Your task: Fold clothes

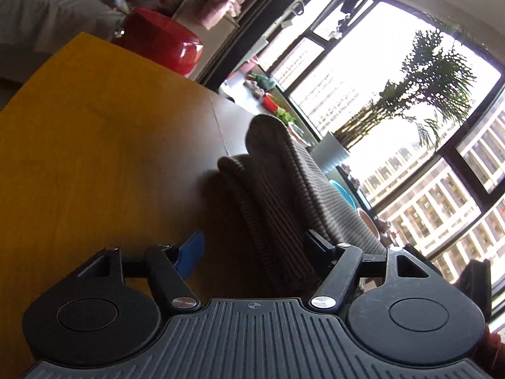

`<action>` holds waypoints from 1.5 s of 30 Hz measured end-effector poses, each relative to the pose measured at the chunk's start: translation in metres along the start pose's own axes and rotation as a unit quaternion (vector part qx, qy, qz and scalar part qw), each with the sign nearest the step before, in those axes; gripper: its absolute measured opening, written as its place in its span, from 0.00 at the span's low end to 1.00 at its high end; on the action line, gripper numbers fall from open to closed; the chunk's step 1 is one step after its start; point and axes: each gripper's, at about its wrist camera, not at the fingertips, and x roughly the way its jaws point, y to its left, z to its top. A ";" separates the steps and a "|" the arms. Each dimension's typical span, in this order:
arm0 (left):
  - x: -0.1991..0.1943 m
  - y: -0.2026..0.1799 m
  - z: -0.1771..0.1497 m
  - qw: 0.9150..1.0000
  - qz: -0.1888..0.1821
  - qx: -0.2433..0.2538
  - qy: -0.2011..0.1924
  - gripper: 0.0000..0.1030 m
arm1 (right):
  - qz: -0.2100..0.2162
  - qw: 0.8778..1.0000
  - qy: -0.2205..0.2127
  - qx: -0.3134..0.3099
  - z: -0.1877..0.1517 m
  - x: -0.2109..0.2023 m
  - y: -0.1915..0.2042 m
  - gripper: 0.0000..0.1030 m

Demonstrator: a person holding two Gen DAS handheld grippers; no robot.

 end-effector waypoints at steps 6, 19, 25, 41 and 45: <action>-0.005 0.002 0.006 1.000 -0.008 -0.010 -0.014 0.62 | -0.034 0.987 -0.088 -0.132 0.006 -0.043 0.040 0.82; -0.002 -0.003 0.005 1.000 -0.015 -0.001 -0.004 0.62 | 0.105 0.976 -0.147 0.120 0.082 -0.042 -0.018 0.16; -0.002 0.004 0.010 1.000 -0.014 -0.010 -0.002 0.61 | 0.133 0.988 -0.064 0.035 0.066 0.023 0.039 0.19; 0.059 -0.063 -0.019 0.989 -0.053 0.120 0.066 0.37 | 0.194 0.935 -0.106 0.276 0.083 -0.010 -0.081 0.15; 0.063 -0.068 -0.025 0.987 -0.055 0.135 0.068 0.42 | 0.220 0.939 -0.052 0.260 0.078 0.021 -0.067 0.15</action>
